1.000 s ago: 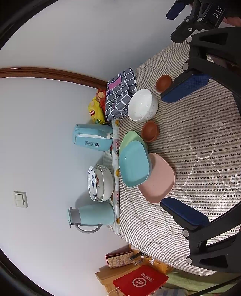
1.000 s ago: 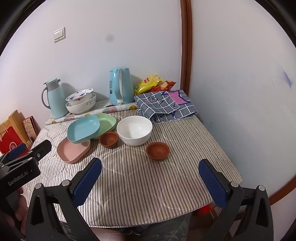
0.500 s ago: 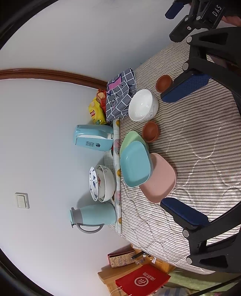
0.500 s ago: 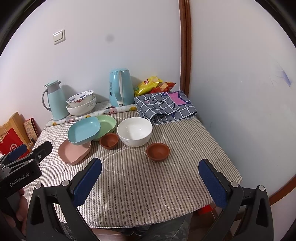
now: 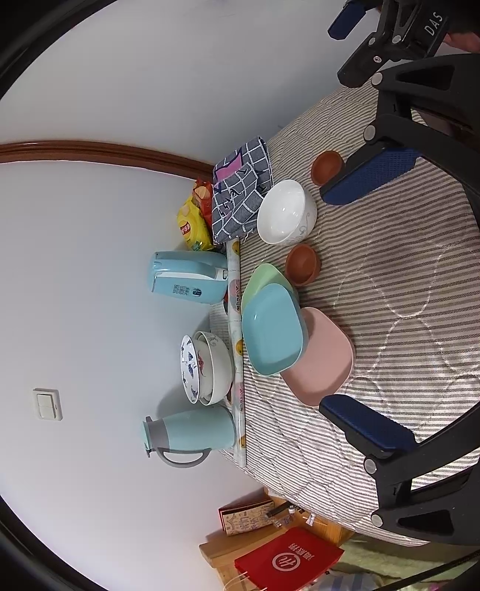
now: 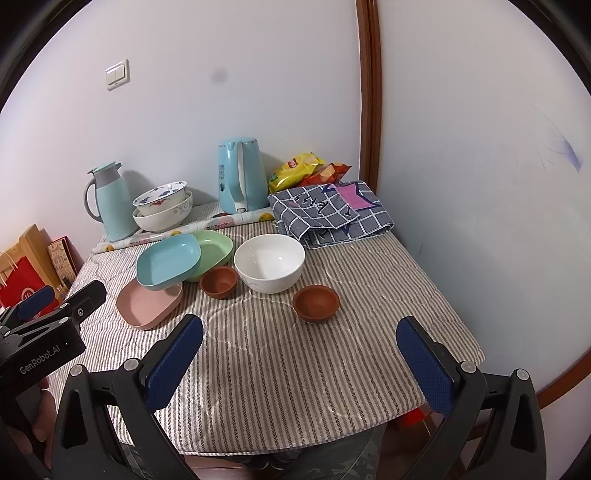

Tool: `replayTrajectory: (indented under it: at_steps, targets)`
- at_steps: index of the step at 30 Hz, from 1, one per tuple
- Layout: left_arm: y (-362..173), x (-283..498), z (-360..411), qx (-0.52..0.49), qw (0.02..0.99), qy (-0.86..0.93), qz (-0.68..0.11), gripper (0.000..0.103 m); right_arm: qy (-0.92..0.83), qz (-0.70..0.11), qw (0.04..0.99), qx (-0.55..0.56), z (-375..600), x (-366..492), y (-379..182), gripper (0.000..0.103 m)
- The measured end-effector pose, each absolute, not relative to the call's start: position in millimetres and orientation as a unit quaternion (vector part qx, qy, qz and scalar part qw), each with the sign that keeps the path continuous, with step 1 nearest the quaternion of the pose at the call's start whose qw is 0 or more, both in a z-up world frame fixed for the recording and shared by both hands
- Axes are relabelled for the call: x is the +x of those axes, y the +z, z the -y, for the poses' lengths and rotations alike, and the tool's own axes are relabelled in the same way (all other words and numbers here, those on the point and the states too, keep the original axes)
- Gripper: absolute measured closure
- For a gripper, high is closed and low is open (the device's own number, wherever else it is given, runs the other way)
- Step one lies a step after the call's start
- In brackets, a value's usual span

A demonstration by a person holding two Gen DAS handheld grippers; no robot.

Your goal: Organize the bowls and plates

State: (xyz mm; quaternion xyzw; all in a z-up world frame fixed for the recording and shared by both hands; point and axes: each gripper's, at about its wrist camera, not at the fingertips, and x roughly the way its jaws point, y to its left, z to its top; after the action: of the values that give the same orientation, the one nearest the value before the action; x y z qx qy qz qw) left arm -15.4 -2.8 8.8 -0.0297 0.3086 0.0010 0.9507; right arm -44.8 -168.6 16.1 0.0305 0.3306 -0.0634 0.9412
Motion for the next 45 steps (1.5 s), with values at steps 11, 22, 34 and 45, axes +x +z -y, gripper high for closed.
replayTrajectory:
  at_steps: [11,22,34,45]
  targets:
    - [8,-16,4,-0.029,0.951,0.002,-0.309,0.000,-0.063,-0.333,0.940,0.033,168,-43,17,0.000]
    - [12,-4,2,-0.030,0.949,-0.003,-0.313,0.000,-0.062,-0.334,0.940,0.037,168,-32,20,0.000]
    - [10,20,-6,-0.039,0.945,-0.010,-0.325,0.000,-0.073,-0.327,0.942,0.030,163,-14,21,0.000]
    - [-6,61,-30,-0.047,0.933,0.005,-0.356,0.000,-0.054,-0.326,0.943,0.043,156,18,15,0.000]
